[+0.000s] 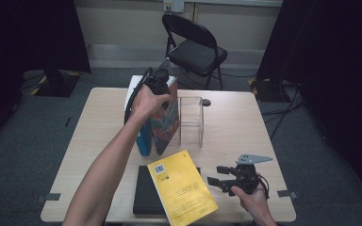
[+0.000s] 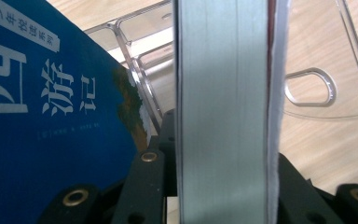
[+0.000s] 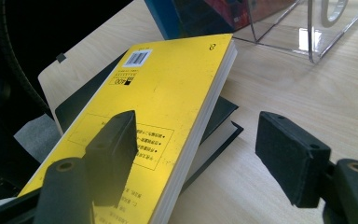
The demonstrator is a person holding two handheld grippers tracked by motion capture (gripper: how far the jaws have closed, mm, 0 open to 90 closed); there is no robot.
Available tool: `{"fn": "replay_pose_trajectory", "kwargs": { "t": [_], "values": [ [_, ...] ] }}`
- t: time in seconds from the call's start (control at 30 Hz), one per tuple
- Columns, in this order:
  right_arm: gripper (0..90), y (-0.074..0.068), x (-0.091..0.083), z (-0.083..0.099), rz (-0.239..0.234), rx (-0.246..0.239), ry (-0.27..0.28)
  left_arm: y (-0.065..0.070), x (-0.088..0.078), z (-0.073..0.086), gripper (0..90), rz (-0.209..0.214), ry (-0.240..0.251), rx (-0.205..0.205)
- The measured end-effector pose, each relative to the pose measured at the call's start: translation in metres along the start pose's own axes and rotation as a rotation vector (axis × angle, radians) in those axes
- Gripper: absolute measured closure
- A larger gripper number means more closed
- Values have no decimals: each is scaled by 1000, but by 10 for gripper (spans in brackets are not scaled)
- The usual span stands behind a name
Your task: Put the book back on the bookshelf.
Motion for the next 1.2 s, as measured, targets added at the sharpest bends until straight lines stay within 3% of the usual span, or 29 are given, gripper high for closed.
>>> {"fn": "replay_pose_trajectory", "kwargs": {
  "t": [0.23, 0.4, 0.57, 0.63, 0.7, 0.8, 1.2],
  "values": [
    [289, 0, 2, 1, -1, 0, -9, 2, 0, 2, 732, -16, 10, 14],
    [289, -1, 1, 1, -1, -1, -6, -3, -4, 5, 716, 10, 47, 16],
    [289, -1, 3, 1, -2, -3, -12, -6, -5, 5, 726, 24, 32, 5],
    [289, -1, 3, 1, -4, -3, -11, -5, -5, 3, 725, 15, 20, -19],
    [290, -1, 3, 1, -2, 2, -12, -3, -5, 2, 731, 1, 1, -72],
    [290, -2, 4, 1, -5, 2, -15, 0, -6, 1, 735, -22, -15, -100],
    [291, -2, 3, 1, -9, 6, -11, -8, -13, 3, 735, -39, -40, -274]
  ]
}}
Point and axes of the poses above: each handheld gripper's, and its own axes: x roughly forward along the jaws, z roughly out of its underside, y roughly to its right, the point moved 4 cm from there along x, roughly forward along the jaws, and after that the axes turned 9 degrees about -z, right-handed, at the moved point
